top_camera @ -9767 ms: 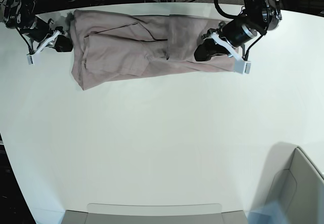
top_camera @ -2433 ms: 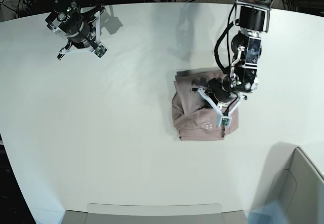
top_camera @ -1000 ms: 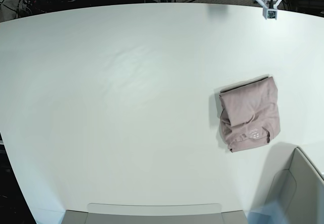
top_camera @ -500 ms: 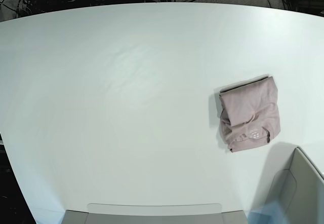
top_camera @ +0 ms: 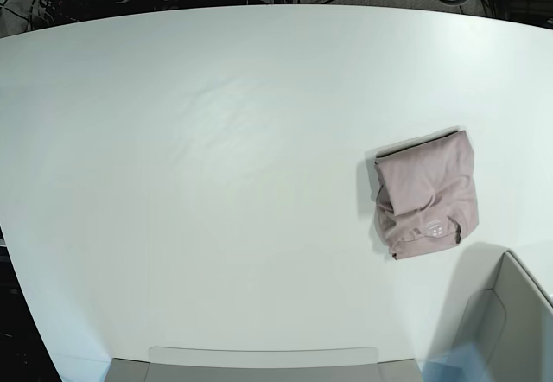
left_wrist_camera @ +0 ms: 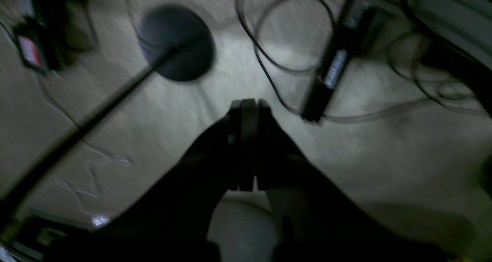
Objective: Fold the T-shirt properly
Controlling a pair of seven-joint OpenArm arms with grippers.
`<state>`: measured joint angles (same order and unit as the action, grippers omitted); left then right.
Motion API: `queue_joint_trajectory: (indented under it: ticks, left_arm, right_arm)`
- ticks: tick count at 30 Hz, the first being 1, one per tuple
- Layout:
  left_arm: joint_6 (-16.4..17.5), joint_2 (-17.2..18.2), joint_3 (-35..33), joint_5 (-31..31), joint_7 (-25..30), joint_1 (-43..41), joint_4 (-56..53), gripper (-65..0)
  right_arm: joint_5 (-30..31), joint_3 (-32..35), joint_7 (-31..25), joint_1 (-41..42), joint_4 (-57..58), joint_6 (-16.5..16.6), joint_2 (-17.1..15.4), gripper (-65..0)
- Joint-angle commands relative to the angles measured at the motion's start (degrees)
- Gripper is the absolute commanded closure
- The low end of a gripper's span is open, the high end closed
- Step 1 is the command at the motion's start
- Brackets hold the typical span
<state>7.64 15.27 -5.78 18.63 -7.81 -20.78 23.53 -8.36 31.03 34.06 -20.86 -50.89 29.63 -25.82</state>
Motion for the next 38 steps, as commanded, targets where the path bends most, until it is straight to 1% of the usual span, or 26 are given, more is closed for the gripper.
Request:
queue_joint_trajectory:
  ticks: [1, 4, 7, 9, 12, 15, 20, 23, 29, 33, 35, 38]
  left_arm:
    - [-0.03, -0.10, -0.50, -0.04, 1.62, 0.07, -1.24, 0.0]
    - [-0.03, -0.98, -0.68, -0.04, 3.37, 1.92, -4.14, 0.0]
    - [0.05, -1.60, -0.77, -0.04, 3.73, 4.12, -5.81, 0.0]
    - [0.05, -1.68, -0.77, -0.04, 3.73, 5.70, -7.13, 0.0]
    - [0.05, -1.68, -0.77, -0.04, 3.73, 6.58, -7.66, 0.0]
    - [0.05, -1.68, -0.77, -0.04, 3.73, 6.84, -7.75, 0.0]
    - [0.05, -1.77, -0.68, 0.05, 3.73, 7.90, -7.75, 0.0]
    - [0.05, -1.86, -0.68, 0.14, 3.73, 10.36, -7.75, 0.0]
    - [0.05, -4.41, -0.68, 0.14, 3.73, 12.82, -7.75, 0.0]
    - [0.05, -6.43, -0.68, 0.14, 3.64, 12.99, -7.75, 0.0]
    - [0.05, -7.05, -0.68, 0.14, 3.64, 12.99, -7.75, 0.0]
    - [0.05, -8.63, -0.68, 0.14, 3.64, 12.99, -7.75, 0.0]
  right_arm:
    - [-0.21, 0.40, -0.44, 0.86, 1.97, 0.39, -0.51, 0.0]
    - [-0.30, 1.11, -6.50, 4.29, 8.48, 0.39, 0.99, 0.0]
    - [-0.39, 1.02, -12.48, 7.37, 14.72, 0.39, 2.83, 0.0]
    - [-0.39, 1.02, -14.59, 9.04, 18.41, 0.39, 4.07, 0.0]
    - [-0.47, 1.11, -14.94, 10.97, 22.10, 0.39, 5.47, 0.0]
    - [-0.47, 1.11, -14.94, 11.15, 22.89, 0.39, 6.35, 0.0]
    - [-0.47, 1.02, -14.77, 11.50, 24.21, 0.39, 7.14, 0.0]
    - [-0.47, 1.02, -14.77, 13.35, 28.26, 0.39, 9.60, 0.0]
    - [-0.47, 1.11, -14.86, 17.30, 37.93, 0.39, 11.45, 0.0]
    - [-0.74, 1.19, -14.94, 17.21, 38.89, 0.39, 11.54, 0.0]
    - [-2.76, 1.19, -14.94, 17.21, 38.89, 0.39, 11.54, 0.0]
    - [-9.09, 1.19, -14.94, 17.04, 38.98, 0.39, 11.63, 0.0]
